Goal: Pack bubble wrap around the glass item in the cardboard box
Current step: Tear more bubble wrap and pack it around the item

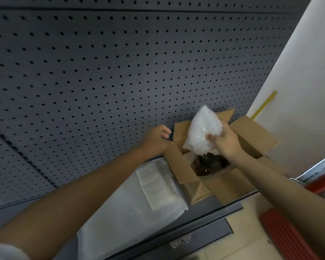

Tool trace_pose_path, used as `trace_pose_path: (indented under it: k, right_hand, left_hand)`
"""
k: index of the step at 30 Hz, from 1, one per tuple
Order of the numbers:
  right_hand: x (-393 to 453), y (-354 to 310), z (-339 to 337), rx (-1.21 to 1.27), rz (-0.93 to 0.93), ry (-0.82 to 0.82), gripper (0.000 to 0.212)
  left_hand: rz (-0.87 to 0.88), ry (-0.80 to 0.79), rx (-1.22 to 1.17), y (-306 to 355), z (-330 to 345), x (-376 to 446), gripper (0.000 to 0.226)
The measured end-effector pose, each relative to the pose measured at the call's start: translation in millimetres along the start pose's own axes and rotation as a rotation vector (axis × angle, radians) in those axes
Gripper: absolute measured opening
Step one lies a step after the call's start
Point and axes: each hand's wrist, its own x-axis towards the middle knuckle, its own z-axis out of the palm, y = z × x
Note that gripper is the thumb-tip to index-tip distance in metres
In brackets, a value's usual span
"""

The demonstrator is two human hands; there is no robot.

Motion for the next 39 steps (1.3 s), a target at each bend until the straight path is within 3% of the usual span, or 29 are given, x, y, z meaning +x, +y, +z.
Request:
trace_pose_path:
  k: [4,8,12,14,17,20,22,29,33,36,39]
  right_hand:
    - [26.1,25.2,-17.8,-0.212,0.042,-0.232,0.03]
    - [54.0,47.0,-22.8,-0.321,0.075,-0.482,0.004]
    - [72.2,64.7,-14.2,-0.564,0.101,-0.678,0.015]
    - [78.2,67.6,-9.3,-0.491,0.13,-0.776,0.029]
    - [81.8,68.8,-1.3,-0.568,0.09,-0.837,0.018]
    - [83.5,68.8,9.8,-0.671,0.029,-0.921,0.05]
    - [84.1,67.7,14.1,-0.739,0.005,-0.973,0.056]
    - [86.0,60.5,27.4,-0.611,0.306,-0.958,0.025]
    - [87.2,63.6,43.4,-0.469,0.408,-0.95,0.035]
    - [92.6,64.9,58.5,-0.472,0.42,-0.892,0.021]
    - [93.6,74.5,69.3,-0.469,0.345,-0.861,0.026]
  left_hand:
    - [0.013,-0.035,0.292,13.3,28.0,23.3,0.027]
    - [-0.084,-0.053,0.553,20.9,55.7,37.1,0.028]
    - [-0.218,-0.051,0.712,25.5,73.8,43.2,0.026]
    - [-0.266,-0.05,0.795,27.4,81.3,43.0,0.028]
    - [-0.293,-0.048,0.9,27.5,90.3,41.0,0.028]
    - [-0.303,-0.036,0.925,26.2,95.0,39.5,0.029]
    - [-0.306,-0.02,0.914,25.5,96.8,38.0,0.03]
    - [-0.301,-0.011,0.922,24.9,94.2,35.4,0.035]
    - [-0.318,-0.038,0.897,20.4,95.7,34.3,0.039]
    - [-0.311,-0.056,0.872,13.4,99.3,33.4,0.038]
    - [-0.299,-0.094,0.89,7.9,103.4,31.6,0.04]
